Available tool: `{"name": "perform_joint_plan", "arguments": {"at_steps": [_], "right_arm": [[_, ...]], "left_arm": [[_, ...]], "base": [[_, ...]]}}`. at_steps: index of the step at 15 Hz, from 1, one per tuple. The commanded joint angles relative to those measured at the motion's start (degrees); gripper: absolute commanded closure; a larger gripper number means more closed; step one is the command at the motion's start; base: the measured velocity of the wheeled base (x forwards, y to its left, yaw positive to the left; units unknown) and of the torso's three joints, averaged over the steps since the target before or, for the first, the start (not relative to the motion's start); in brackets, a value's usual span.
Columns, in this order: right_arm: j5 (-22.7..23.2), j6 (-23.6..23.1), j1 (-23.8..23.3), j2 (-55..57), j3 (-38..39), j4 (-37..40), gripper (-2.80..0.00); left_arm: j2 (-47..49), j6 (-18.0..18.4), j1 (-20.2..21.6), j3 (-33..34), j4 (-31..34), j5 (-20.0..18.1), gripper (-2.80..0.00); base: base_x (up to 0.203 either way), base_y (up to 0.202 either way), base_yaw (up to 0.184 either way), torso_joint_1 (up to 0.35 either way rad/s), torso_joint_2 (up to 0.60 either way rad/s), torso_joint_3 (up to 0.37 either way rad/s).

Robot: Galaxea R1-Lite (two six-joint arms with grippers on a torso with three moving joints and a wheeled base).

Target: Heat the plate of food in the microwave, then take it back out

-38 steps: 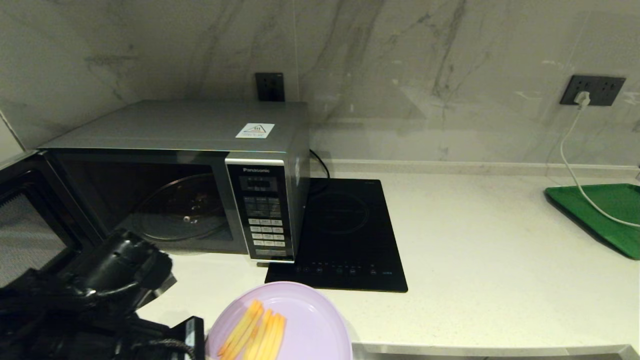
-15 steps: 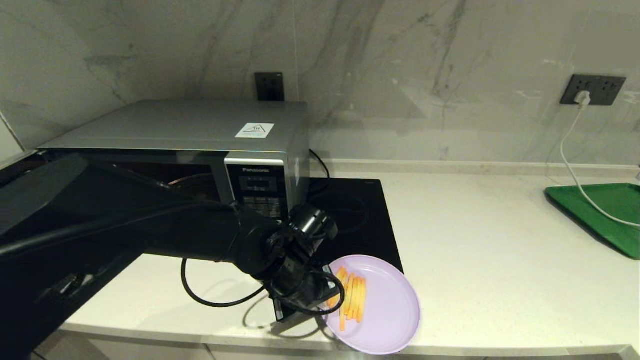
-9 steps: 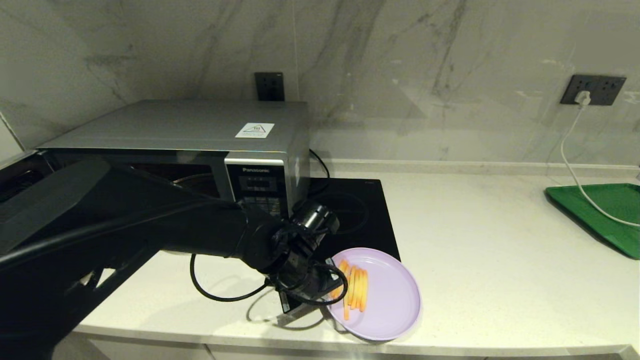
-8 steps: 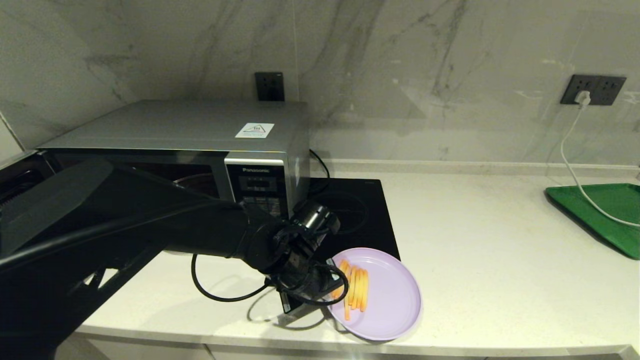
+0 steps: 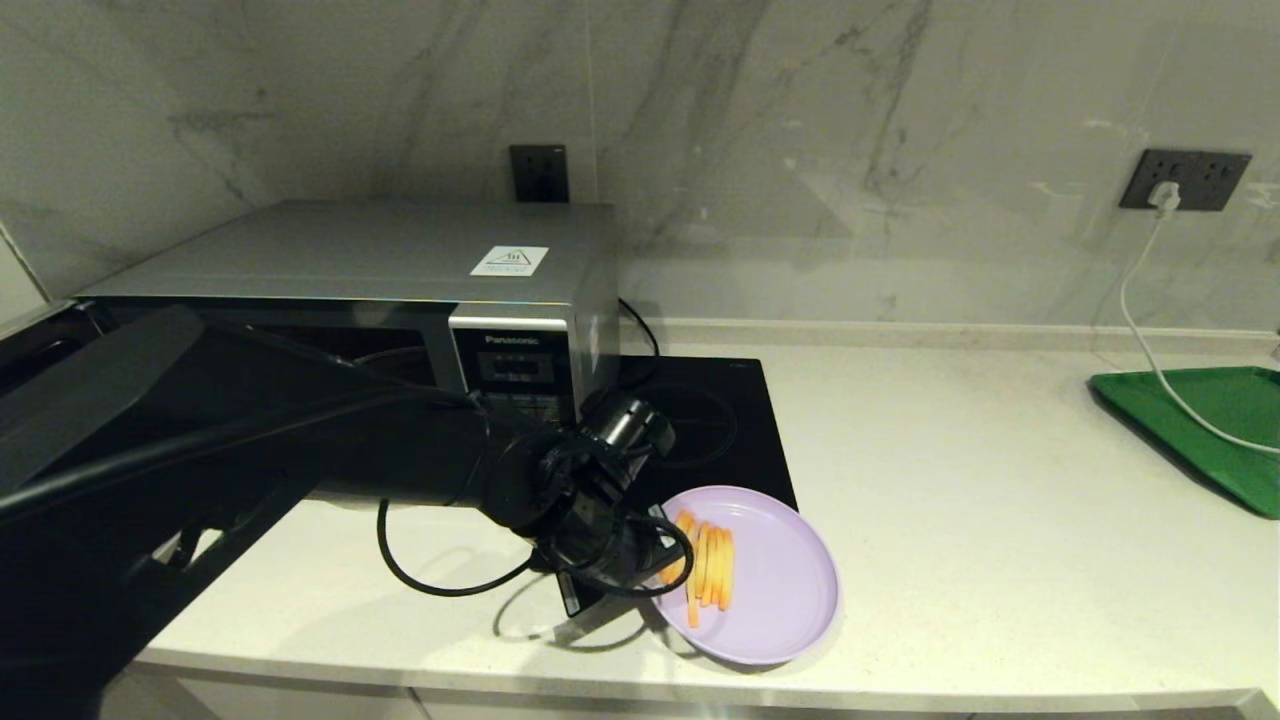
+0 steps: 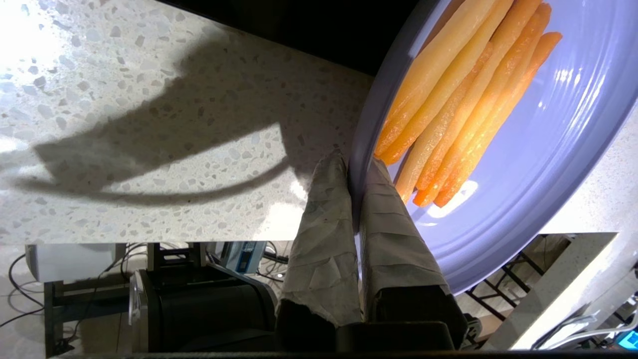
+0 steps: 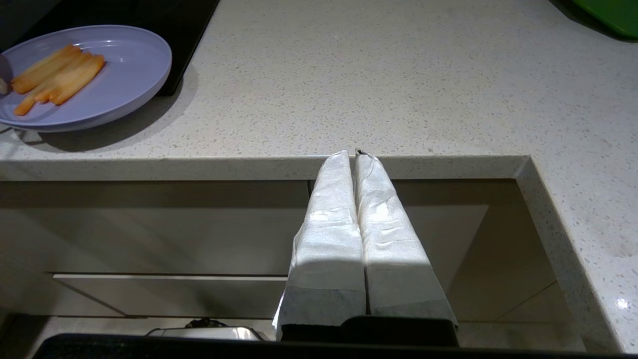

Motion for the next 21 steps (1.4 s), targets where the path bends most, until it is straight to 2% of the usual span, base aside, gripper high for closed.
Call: {"name": "perform_joint_plan", "arguments": {"at_steps": [1, 2, 3, 10, 15, 18, 21], "right_arm": [[-0.06, 0.05, -0.01, 0.0, -0.01, 0.08, 0.0], [-0.06, 0.05, -0.01, 0.0, -0.01, 0.08, 0.0], [-0.06, 0.05, -0.01, 0.0, -0.01, 0.08, 0.0], [0.03, 0.05, -0.01, 0.0, -0.01, 0.08, 0.0], [0.02, 0.05, -0.01, 0.0, -0.01, 0.08, 0.0], [-0.06, 0.05, -0.01, 0.0, -0.01, 0.08, 0.0], [-0.06, 0.05, -0.01, 0.0, -0.01, 0.08, 0.0]], "left_arm": [[-0.14, -0.25, 0.08, 0.1, -0.01, 0.03, 0.0], [0.15, -0.25, 0.0, 0.02, -0.01, 0.1, 0.0], [0.34, -0.16, -0.01, -0.08, -0.01, 0.29, -2.8], [-1.61, -0.25, 1.11, 0.79, -0.02, 0.36, -2.8], [-8.53, -0.34, 2.65, 6.24, -0.09, 0.27, -2.8], [-17.2, -0.22, 3.07, 12.97, -0.15, 0.45, -2.8], [-32.74, 0.95, 3.2, 20.21, 1.06, 0.95, -2.8]], "base": [[0.0, 0.0, 0.0, 0.0, 0.0, 0.0], [0.0, 0.0, 0.0, 0.0, 0.0, 0.0], [0.0, 0.0, 0.0, 0.0, 0.0, 0.0], [0.0, 0.0, 0.0, 0.0, 0.0, 0.0], [0.0, 0.0, 0.0, 0.0, 0.0, 0.0], [0.0, 0.0, 0.0, 0.0, 0.0, 0.0], [0.0, 0.0, 0.0, 0.0, 0.0, 0.0]]}}
